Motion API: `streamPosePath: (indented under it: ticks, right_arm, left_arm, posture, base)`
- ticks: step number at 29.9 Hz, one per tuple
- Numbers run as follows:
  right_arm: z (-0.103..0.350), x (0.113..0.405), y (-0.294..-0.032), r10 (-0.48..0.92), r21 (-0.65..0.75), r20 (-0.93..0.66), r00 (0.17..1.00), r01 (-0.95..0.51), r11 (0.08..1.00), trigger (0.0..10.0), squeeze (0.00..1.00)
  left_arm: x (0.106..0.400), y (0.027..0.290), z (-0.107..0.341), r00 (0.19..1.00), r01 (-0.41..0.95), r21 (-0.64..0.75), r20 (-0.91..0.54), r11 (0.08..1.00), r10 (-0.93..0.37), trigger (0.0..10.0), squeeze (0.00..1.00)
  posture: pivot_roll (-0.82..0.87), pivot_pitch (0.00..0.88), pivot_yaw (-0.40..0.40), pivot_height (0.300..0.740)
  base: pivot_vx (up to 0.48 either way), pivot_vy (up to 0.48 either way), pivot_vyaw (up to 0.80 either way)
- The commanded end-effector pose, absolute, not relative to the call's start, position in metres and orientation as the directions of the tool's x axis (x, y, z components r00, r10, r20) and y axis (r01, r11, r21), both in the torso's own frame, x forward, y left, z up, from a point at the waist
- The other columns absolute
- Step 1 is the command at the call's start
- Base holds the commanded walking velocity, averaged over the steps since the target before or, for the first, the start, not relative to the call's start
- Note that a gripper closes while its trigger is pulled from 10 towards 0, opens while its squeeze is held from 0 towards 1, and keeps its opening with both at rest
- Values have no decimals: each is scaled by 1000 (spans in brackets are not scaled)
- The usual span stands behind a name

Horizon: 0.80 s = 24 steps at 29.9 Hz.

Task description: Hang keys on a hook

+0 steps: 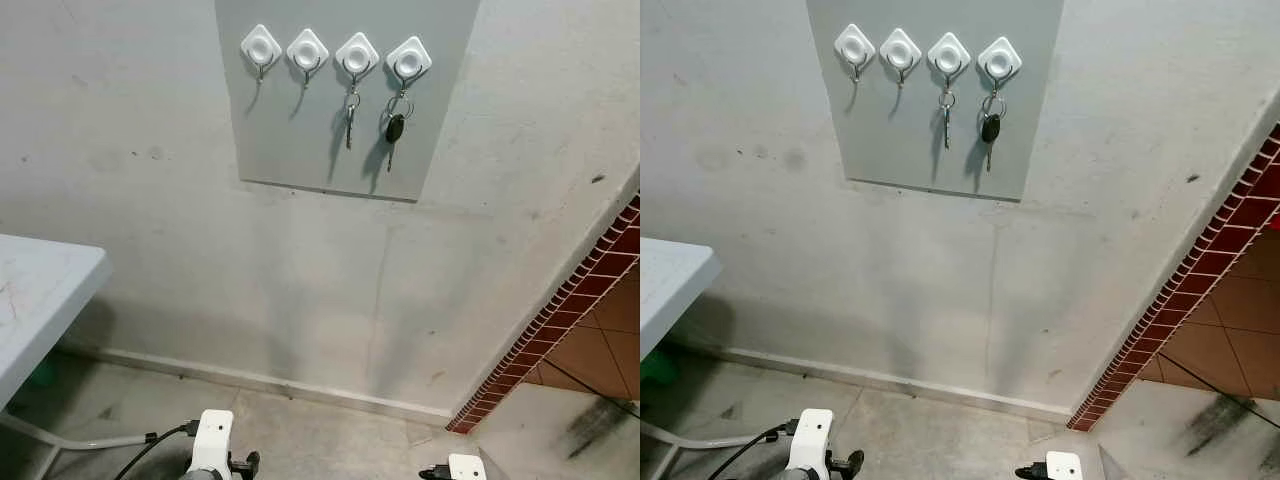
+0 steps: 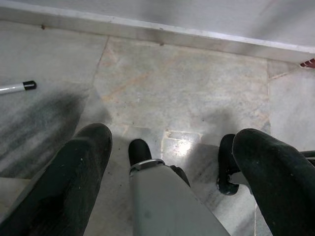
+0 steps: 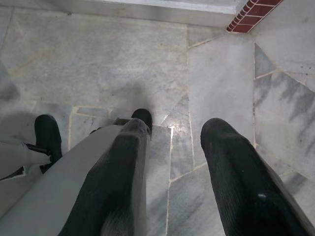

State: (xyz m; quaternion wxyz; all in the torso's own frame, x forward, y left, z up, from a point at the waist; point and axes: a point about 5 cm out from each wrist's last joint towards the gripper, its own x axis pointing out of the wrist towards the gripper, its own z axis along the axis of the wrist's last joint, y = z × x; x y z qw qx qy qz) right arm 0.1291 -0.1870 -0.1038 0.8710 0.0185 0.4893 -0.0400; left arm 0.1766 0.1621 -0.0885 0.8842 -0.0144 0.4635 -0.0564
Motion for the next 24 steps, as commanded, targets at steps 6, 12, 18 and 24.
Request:
streamPosePath:
  ticks: [6,12,18,24]
  right_arm:
    - [-104,128,-186,-53,12,-857,512,122,992,10000,0]
    - [-104,128,-186,-50,7,-857,513,109,994,10000,0]
    - [-104,129,-187,-48,-1,-857,513,93,996,10000,0]
    - [-104,129,-188,-48,-3,-858,512,90,996,10000,0]
  left_arm:
    - [179,163,-87,563,101,-79,-817,992,-123,10000,0]
    - [180,162,-87,564,91,-91,-816,992,-127,10000,0]
    - [180,160,-87,566,86,-100,-814,991,-132,10000,0]
    - [181,159,-87,571,81,-109,-810,991,-136,10000,0]
  posture:
    - [-54,0,8,740]
    - [-54,0,8,740]
    - [-51,0,-1,740]
    - [-46,0,-7,740]
  base:
    - [0,0,0]
    - [0,0,0]
    - [0,0,0]
    - [0,0,0]
